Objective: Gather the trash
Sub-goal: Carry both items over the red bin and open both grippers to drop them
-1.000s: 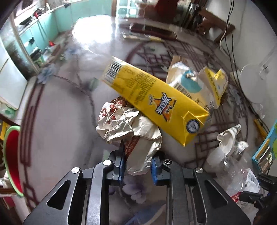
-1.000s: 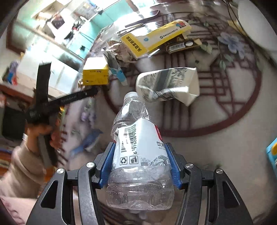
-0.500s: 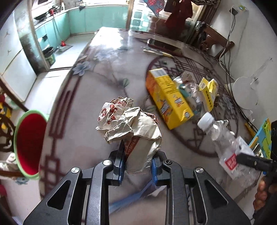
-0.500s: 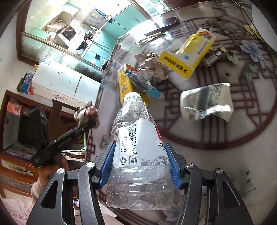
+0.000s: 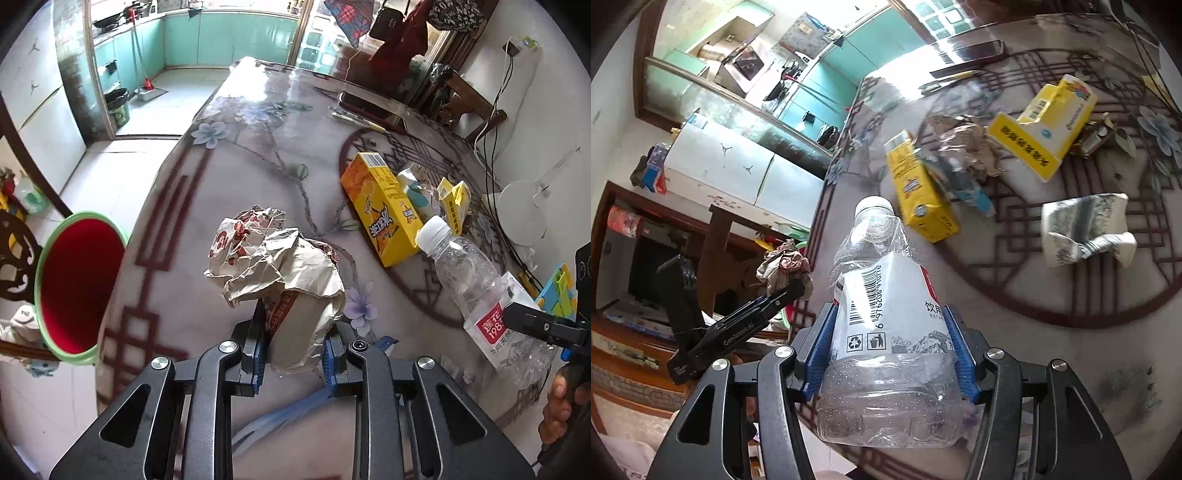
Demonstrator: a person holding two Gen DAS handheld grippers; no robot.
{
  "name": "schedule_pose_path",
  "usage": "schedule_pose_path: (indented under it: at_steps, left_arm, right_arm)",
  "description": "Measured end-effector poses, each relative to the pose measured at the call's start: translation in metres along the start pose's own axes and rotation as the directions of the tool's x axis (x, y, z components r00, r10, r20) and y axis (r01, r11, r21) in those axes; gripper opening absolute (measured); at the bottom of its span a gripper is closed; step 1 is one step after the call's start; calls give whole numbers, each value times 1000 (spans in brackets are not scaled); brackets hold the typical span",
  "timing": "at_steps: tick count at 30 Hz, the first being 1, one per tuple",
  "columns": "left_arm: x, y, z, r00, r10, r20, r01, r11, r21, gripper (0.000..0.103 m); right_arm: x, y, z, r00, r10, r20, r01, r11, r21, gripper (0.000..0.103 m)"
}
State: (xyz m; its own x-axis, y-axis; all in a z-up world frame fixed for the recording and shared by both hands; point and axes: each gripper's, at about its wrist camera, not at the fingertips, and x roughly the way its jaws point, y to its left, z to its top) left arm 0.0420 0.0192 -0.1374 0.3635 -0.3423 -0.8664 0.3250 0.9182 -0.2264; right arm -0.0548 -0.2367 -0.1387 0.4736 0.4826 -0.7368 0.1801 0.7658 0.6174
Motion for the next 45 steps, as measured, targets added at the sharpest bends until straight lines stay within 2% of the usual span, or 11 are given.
schedule_pose_path:
  at_steps: [22,34,45]
  left_arm:
    - [-9,83,12,1000,-9,6,9,1000,-24,24]
    - [-17,157,18,999,38,13,-37,994,-103,24]
    - [-14,224,11,995,99,-11,-99,974,-206,24]
  right_arm:
    - [37,59,2,1000,7,23,-7,1000,9,56]
    - [96,127,17,999,37,-27,-39,997,-70,56]
    - [153,190,27,995,59,-86,-72,986,-152,56]
